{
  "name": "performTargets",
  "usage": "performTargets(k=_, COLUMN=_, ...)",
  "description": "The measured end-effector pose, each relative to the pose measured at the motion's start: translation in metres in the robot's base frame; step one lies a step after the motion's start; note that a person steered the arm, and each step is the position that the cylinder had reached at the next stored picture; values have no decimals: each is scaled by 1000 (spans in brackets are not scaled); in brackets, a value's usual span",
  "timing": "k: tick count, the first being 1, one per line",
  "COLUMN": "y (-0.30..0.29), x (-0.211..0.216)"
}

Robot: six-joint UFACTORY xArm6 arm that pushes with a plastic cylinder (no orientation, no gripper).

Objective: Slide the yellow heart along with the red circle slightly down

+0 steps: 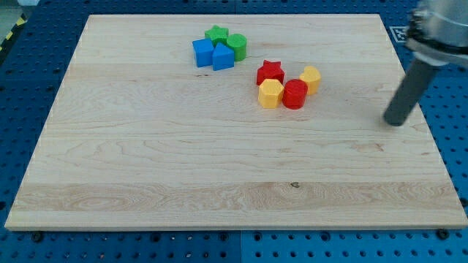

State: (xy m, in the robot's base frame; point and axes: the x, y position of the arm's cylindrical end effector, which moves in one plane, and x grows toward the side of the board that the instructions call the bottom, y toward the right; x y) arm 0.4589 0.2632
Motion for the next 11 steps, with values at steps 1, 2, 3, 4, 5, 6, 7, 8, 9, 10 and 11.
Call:
performTargets(k=1, y=8, x=-35)
performTargets(k=2, y=4, x=-57)
performTargets(k=3, y=-1, x=-62)
performTargets(k=4, y=-18, x=-62)
performTargets(k=5, y=-37, x=-59)
performTargets(k=6, y=-59, x=-59)
performTargets(k=7, y=-79, x=-62)
performTargets(k=8, y=-94, x=-74)
performTargets(k=9, y=-102, x=-88)
performTargets(k=10, y=-114, x=-92)
performTargets(k=11, y=-122, x=-92)
